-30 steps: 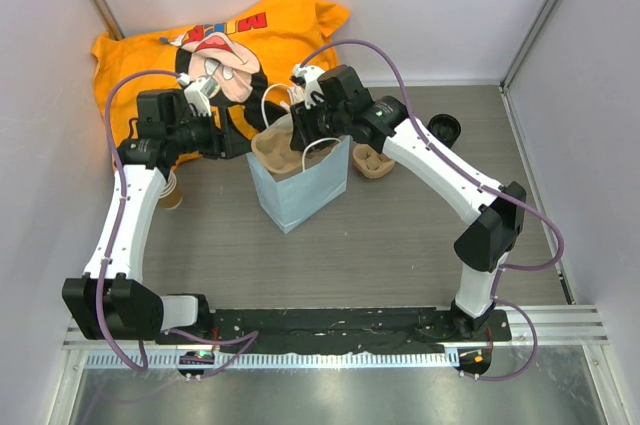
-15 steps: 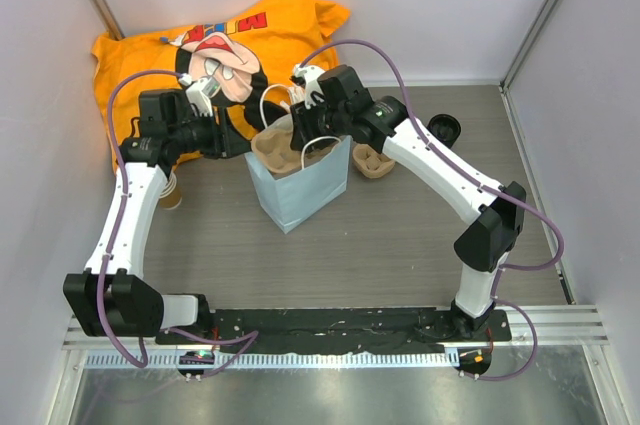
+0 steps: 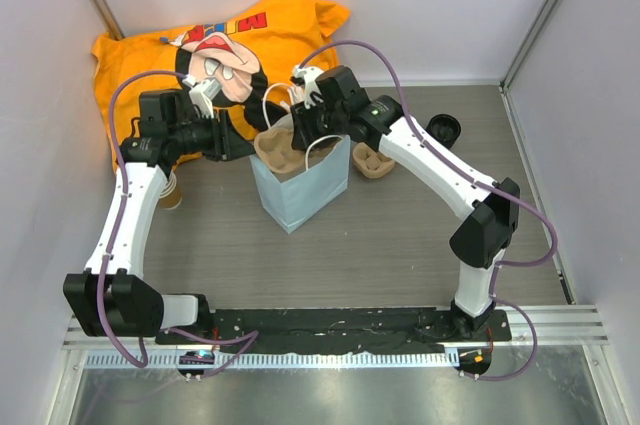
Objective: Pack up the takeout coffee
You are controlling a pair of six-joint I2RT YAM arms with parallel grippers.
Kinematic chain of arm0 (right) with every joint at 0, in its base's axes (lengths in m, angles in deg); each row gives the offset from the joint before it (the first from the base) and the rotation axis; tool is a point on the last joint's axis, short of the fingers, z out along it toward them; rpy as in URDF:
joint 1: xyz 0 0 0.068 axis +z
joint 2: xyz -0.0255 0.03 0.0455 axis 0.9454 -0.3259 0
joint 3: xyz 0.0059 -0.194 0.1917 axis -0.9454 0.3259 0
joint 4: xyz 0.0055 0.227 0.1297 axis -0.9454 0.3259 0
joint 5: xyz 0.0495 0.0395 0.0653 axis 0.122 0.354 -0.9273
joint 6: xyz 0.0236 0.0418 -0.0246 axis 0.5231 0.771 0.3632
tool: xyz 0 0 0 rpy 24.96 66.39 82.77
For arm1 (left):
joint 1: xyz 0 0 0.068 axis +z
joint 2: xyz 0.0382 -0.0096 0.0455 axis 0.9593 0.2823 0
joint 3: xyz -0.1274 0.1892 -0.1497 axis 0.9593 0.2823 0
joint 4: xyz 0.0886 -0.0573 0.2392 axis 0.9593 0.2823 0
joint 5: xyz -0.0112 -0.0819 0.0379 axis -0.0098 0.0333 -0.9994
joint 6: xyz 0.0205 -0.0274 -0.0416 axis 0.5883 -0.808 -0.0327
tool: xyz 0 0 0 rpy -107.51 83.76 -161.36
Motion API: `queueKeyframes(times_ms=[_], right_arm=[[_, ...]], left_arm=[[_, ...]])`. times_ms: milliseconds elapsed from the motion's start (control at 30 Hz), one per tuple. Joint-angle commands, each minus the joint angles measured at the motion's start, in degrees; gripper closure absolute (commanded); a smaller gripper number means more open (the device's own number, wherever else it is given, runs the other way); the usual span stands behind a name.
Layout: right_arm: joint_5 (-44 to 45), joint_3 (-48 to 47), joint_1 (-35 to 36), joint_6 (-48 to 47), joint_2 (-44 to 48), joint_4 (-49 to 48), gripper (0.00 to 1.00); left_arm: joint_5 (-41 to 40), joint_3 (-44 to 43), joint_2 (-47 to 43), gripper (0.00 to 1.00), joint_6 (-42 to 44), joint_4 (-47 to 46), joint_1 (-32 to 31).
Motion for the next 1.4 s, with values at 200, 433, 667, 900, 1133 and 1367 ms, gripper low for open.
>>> queueKeyframes(times_ms=[200, 433, 667, 900, 1133, 1367], right_arm=[[2.64, -3.01, -0.47, -0.39, 0.09, -1.77, 0.72], [4.22, -1.52, -0.47, -2.49, 0.79, -1.25, 0.71], [4.67, -0.55, -0.47, -4.08, 1.58, -0.63, 0.72], [4.58, 0.06, 0.67, -6.80, 1.23, 0.78, 0.72], [6.86, 0.16, 2.43, -9.26, 1.58, 1.13, 0.71], [6.86, -0.11, 2.87, -9.53, 1.75, 1.22, 0.71]], left_arm=[[3.16, -2.03, -1.85, 0.73, 3.85, 3.39, 0.29], [2.46, -3.09, -1.86, 0.73, 4.65, 4.45, 0.38], [2.19, -3.53, -1.42, 0.72, 4.03, 4.10, 0.38], [0.96, -3.44, -1.24, 0.67, 3.07, 2.87, 0.38], [0.96, -3.44, -0.63, 0.66, 1.92, 1.81, 0.38], [0.79, -3.00, -0.45, 0.64, 1.75, 1.29, 0.38]])
